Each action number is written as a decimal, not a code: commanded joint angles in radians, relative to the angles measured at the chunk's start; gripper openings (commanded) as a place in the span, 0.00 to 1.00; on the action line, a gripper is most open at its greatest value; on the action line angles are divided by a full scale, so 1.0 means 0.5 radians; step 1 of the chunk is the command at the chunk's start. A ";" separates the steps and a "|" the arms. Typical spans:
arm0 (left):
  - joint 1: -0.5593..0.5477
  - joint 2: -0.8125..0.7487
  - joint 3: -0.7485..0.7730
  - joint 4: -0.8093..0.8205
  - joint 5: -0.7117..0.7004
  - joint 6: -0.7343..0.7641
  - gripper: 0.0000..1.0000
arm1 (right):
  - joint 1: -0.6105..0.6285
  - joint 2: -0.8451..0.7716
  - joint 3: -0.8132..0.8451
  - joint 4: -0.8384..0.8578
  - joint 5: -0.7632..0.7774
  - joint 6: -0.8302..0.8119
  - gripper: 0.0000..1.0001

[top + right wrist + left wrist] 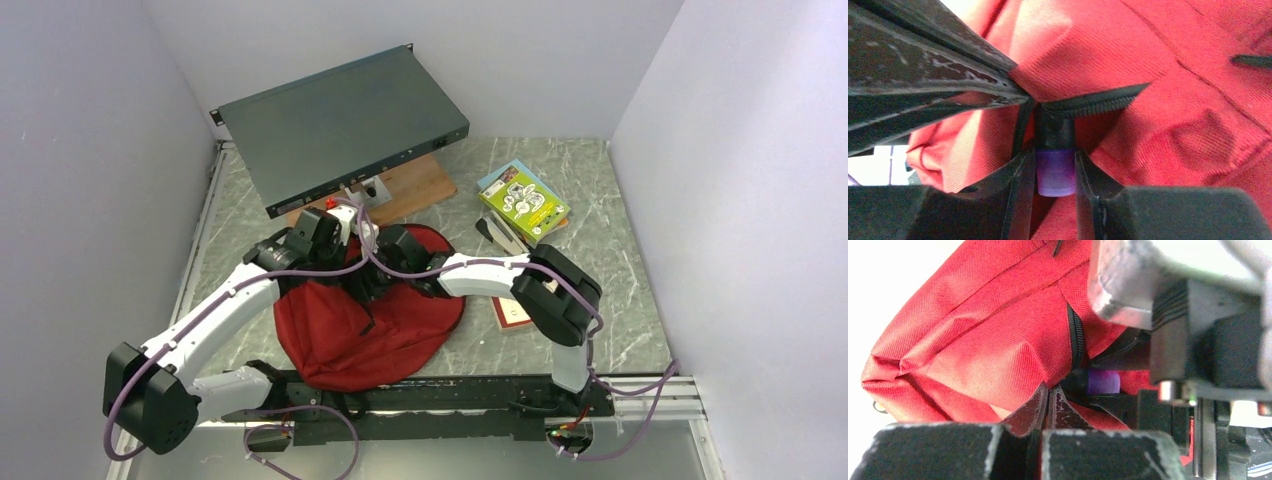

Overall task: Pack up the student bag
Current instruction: Place the stationery in the student bag, then pick up the stationery from the center of the board, then place the stationery in the student bag.

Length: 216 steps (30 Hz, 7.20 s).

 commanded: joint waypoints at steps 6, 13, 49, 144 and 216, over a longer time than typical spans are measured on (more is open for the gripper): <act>-0.042 -0.069 0.007 0.074 0.112 0.106 0.00 | 0.034 0.117 0.082 0.486 -0.494 0.396 0.09; -0.042 -0.066 0.005 0.067 0.090 0.110 0.00 | -0.070 0.003 -0.034 0.480 -0.485 0.443 0.34; -0.040 0.090 0.042 0.006 0.057 0.111 0.00 | -1.309 -1.221 -0.854 -0.633 1.235 0.184 0.77; -0.042 0.045 0.039 0.011 0.041 0.114 0.00 | -1.101 -1.555 -0.816 -0.201 0.295 0.065 0.00; -0.041 -0.057 0.012 0.078 0.063 0.101 0.00 | 0.087 -0.252 -0.683 1.779 -0.027 -0.492 0.00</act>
